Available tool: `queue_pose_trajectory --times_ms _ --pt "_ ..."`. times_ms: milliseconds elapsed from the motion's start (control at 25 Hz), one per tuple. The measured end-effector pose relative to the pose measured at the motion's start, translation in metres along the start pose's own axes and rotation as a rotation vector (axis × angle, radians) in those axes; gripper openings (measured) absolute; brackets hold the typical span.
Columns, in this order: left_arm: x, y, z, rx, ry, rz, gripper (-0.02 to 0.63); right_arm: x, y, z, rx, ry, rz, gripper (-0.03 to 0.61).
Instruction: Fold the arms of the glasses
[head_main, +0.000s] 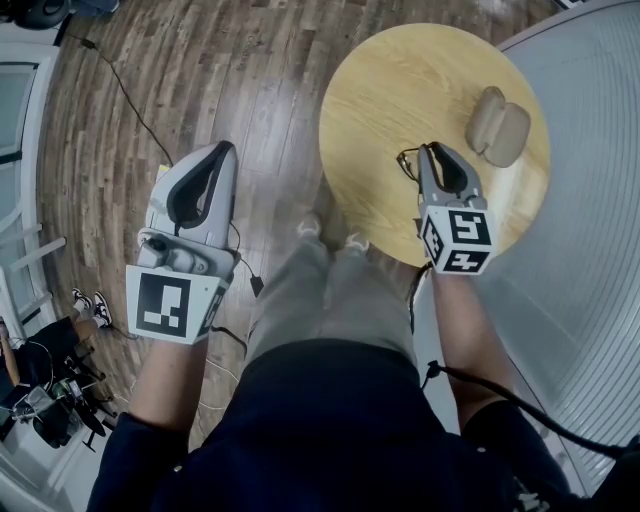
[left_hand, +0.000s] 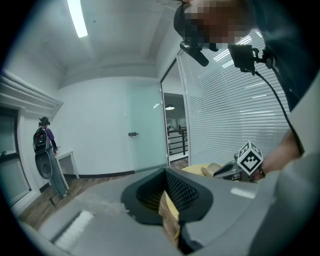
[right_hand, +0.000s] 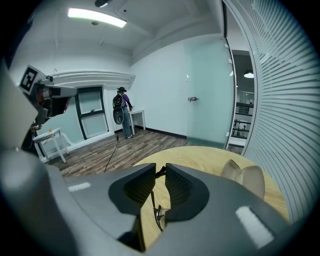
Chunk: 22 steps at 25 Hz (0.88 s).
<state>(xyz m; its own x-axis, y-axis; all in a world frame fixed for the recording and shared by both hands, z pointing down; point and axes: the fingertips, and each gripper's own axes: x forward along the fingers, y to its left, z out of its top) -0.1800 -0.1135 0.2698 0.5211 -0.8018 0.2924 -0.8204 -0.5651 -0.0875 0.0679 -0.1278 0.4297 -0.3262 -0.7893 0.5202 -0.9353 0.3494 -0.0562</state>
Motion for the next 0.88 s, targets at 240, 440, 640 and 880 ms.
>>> queue_pose_trajectory --times_ms 240,440,640,880 --pt "0.005 -0.013 -0.005 0.004 -0.002 -0.026 0.002 -0.01 -0.005 -0.011 0.006 0.002 -0.008 0.069" --pt "0.009 -0.027 -0.008 0.013 -0.002 -0.048 0.002 -0.017 -0.01 -0.024 0.013 0.004 -0.013 0.071" --pt "0.01 -0.032 -0.005 0.02 -0.004 -0.062 0.002 -0.023 -0.009 -0.03 0.021 0.007 -0.018 0.07" --pt "0.011 -0.045 -0.007 0.025 -0.006 -0.072 0.002 -0.031 -0.013 -0.041 0.026 0.001 -0.028 0.071"
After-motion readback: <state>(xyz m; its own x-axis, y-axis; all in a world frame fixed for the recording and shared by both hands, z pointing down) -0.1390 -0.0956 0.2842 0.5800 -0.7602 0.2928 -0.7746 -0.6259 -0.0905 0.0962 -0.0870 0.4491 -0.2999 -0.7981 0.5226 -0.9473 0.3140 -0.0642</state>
